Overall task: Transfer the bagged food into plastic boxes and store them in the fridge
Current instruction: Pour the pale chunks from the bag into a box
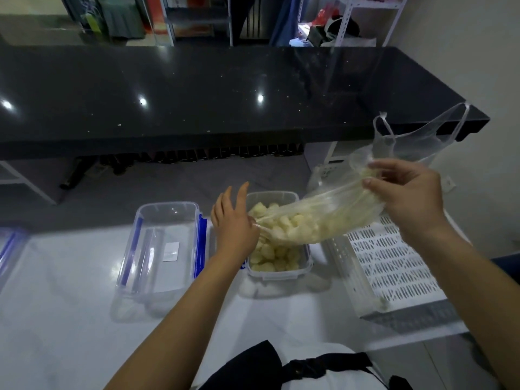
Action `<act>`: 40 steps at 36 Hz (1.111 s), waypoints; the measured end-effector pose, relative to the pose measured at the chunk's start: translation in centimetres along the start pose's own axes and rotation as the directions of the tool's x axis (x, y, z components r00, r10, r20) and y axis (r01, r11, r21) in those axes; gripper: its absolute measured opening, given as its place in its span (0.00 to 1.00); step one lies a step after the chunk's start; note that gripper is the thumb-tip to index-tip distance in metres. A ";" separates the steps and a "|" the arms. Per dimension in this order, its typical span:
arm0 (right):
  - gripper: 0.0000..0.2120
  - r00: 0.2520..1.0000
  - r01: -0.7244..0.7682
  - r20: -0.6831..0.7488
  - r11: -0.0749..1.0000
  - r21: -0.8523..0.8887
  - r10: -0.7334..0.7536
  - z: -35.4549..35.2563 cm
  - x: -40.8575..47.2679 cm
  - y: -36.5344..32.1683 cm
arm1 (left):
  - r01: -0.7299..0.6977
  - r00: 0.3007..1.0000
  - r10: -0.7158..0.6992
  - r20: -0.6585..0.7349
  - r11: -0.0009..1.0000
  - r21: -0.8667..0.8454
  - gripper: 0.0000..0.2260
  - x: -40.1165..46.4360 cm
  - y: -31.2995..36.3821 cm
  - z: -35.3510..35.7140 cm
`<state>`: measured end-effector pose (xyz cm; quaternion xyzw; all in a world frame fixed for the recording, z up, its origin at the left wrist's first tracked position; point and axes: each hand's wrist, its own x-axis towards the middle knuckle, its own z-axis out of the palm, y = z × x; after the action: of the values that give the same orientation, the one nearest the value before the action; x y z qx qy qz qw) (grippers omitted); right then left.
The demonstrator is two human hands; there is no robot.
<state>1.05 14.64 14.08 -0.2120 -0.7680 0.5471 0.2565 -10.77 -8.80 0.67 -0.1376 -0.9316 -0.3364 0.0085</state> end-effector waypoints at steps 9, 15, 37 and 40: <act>0.15 0.997 0.077 -0.018 0.997 0.000 -0.077 -0.4 0.5 -1.3 | 0.000 1.000 0.001 0.008 0.998 -0.062 0.34 -0.3 0.1 -0.1; 0.14 0.992 0.097 -0.080 0.994 0.040 -0.094 -1.0 0.7 -1.9 | 0.029 0.999 -0.026 0.035 0.996 -0.083 0.33 -0.6 -0.1 -0.2; 0.14 0.994 0.099 -0.042 0.993 0.057 -0.096 -0.9 -0.2 -2.3 | 0.027 0.999 -0.024 0.025 0.993 -0.115 0.28 -0.8 -0.4 -0.1; 0.13 0.989 0.129 -0.090 0.986 0.103 -0.120 -1.8 0.5 -3.2 | -0.002 1.000 0.001 -0.006 0.987 -0.162 0.26 -0.9 -0.1 -0.3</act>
<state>1.66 15.31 17.70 -0.1717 -0.7375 0.5617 0.3332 -9.93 -9.25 0.75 -0.1376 -0.9011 -0.4113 0.0001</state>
